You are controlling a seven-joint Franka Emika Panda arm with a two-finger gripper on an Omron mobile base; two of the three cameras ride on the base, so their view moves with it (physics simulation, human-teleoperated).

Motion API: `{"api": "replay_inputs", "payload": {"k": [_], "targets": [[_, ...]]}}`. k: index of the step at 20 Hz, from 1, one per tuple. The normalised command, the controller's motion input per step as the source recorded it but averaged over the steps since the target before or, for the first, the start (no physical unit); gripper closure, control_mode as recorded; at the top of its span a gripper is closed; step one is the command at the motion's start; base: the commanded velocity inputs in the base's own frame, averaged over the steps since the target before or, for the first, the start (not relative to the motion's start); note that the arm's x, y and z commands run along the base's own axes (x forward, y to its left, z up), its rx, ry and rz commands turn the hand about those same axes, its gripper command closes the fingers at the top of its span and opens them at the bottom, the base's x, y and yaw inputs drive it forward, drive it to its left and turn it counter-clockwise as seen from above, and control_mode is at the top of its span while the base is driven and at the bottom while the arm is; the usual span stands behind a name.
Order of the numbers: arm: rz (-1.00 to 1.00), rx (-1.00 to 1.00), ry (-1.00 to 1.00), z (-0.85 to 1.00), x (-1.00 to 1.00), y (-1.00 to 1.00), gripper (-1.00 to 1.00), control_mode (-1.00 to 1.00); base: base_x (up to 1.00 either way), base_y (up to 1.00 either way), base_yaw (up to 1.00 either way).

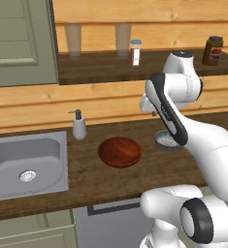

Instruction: Pick up the bowls on the counter and stack them on top of one another in the open cabinet. Place the smaller bowl on top of the larger bowl.

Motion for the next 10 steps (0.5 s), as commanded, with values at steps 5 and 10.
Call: {"api": "replay_inputs", "payload": {"k": [5, 10], "targets": [[0.0, 0.0, 0.0, 0.0, 0.01, 0.0, -1.0, -1.0, 0.0, 0.0, 0.0], [-0.03, 0.04, 0.0, -0.12, 0.01, -0.27, -1.0, -1.0, 0.0, 0.0, 0.0]]}}
